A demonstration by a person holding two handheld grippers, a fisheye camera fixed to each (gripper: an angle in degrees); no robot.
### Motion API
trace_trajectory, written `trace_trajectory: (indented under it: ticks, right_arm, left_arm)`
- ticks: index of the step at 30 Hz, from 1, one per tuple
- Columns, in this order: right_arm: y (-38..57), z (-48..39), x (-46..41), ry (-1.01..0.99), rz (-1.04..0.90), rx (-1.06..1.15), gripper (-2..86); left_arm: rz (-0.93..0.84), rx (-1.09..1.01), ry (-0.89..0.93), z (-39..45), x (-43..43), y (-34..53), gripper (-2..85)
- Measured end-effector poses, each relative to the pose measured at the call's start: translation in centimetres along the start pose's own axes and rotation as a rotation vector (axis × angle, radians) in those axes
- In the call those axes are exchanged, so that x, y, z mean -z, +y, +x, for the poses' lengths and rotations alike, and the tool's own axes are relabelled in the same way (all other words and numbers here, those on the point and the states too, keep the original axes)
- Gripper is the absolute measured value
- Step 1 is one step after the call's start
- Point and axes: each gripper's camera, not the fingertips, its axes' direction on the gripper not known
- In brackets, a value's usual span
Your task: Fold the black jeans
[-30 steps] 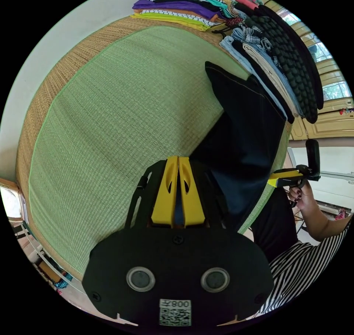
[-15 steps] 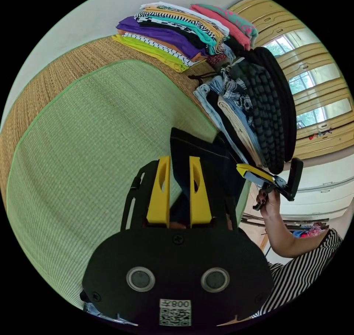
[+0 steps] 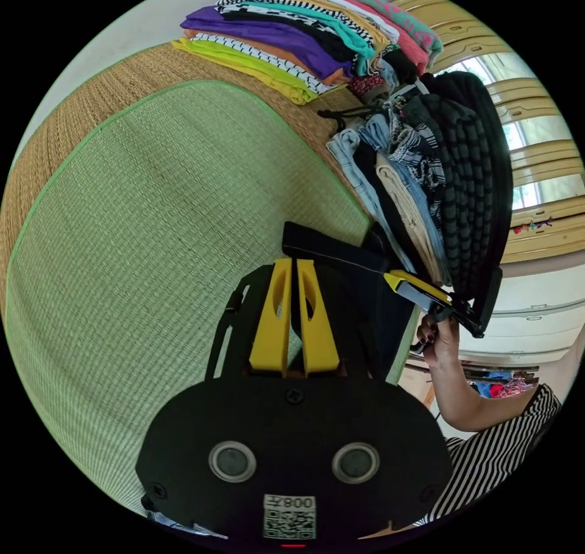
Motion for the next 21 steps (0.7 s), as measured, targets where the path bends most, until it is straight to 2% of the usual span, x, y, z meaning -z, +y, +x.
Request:
trace_trajectory:
  ticks: [4,9,14,21]
  right_arm:
    - [1.7,0.4,2.1,-0.075,0.027,0.023,2.6]
    - [5.8,0.1,7.7,-0.099,0.13,0.088,1.7]
    - [10.8,2.2,11.5,-0.041,0.151,0.067,1.4]
    - [13.1,4.6,10.6,-0.008,0.079,0.018,1.4]
  left_arm:
    - [0.074,-0.086,0.087,1.0,1.0,0.2,1.2]
    - [0.11,-0.301,0.099,4.8,2.0,-0.2,0.9]
    - [0.017,-0.476,-0.004,8.8,-1.0,-1.2,0.7]
    - [-0.103,-0.467,-0.115,9.8,-7.2,-2.7,0.6]
